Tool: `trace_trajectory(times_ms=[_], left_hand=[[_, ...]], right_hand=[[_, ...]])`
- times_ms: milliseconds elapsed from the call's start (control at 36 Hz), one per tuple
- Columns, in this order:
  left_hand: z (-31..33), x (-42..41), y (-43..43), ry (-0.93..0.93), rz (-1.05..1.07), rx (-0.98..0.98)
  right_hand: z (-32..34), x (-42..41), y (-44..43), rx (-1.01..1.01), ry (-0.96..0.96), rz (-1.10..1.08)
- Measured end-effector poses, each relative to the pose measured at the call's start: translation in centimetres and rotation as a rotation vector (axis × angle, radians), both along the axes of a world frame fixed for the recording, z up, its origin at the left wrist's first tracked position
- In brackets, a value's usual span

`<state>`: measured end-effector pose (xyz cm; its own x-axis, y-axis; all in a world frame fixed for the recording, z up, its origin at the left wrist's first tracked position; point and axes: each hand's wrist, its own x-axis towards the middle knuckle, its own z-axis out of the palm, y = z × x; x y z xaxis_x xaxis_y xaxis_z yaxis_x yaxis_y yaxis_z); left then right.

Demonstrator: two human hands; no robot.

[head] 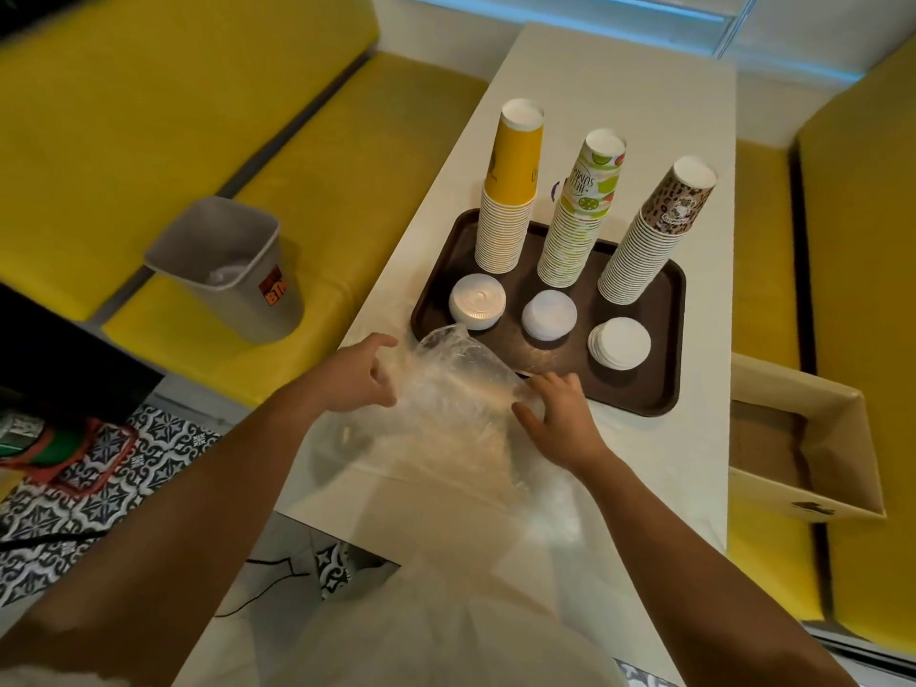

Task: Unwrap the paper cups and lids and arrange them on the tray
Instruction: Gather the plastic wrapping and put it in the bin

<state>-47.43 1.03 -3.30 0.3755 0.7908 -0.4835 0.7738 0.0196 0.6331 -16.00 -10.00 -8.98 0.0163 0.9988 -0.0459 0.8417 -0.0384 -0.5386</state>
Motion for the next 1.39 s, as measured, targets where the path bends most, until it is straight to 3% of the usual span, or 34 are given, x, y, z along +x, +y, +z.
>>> trace_trajectory(times_ms=[111, 333, 472, 556, 611, 667, 722, 806, 861, 1000, 1111, 1278, 1389], left_hand=[[-0.1, 0.9, 0.3, -0.221, 0.122, 0.137], [0.4, 2.3, 0.2, -0.409, 0.185, 0.216], [1.6, 2.6, -0.2, -0.712, 0.529, 0.168], [1.8, 2.1, -1.1, -0.695, 0.813, 0.255], [1.6, 2.0, -2.1, -0.664, 0.905, 0.167], [1.4, 2.2, -3.4, -0.71, 0.88, -0.119], [1.4, 2.2, -4.5, -0.705, 0.737, -0.359], [2.2, 2.9, -5.2, -0.689, 0.531, -0.433], [3.4, 4.0, -4.8, -0.724, 0.56, -0.381], [6.8, 4.9, -3.5, -0.736, 0.874, -0.274], [10.0, 4.3, -3.8, -0.761, 0.791, -0.335], [13.6, 3.3, -2.0, -0.878, 0.689, 0.128], [15.6, 2.2, -1.7, -0.943, 0.631, 0.272]], right_hand=[[1.1, -0.9, 0.1, -0.092, 0.012, 0.049], [2.5, -2.1, 1.4, -0.319, 0.121, 0.068], [3.4, -2.0, 2.2, -0.339, 0.283, 0.07], [4.7, -2.1, 2.4, -0.339, 0.429, 0.038], [6.0, -2.4, 2.8, -0.349, 0.533, 0.002], [7.2, -3.1, 3.7, -0.357, 0.597, -0.007], [8.6, -3.9, 4.7, -0.35, 0.632, -0.004], [10.5, -5.4, 6.1, -0.307, 0.704, -0.027], [12.0, -6.3, 6.9, -0.262, 0.726, -0.031], [15.4, -7.7, 8.2, -0.16, 0.818, -0.057], [18.3, -8.1, 8.7, -0.093, 0.96, -0.074], [22.1, -9.1, 8.9, -0.213, 1.18, -0.053], [21.5, -8.0, 8.2, -0.122, 1.052, 0.022]])
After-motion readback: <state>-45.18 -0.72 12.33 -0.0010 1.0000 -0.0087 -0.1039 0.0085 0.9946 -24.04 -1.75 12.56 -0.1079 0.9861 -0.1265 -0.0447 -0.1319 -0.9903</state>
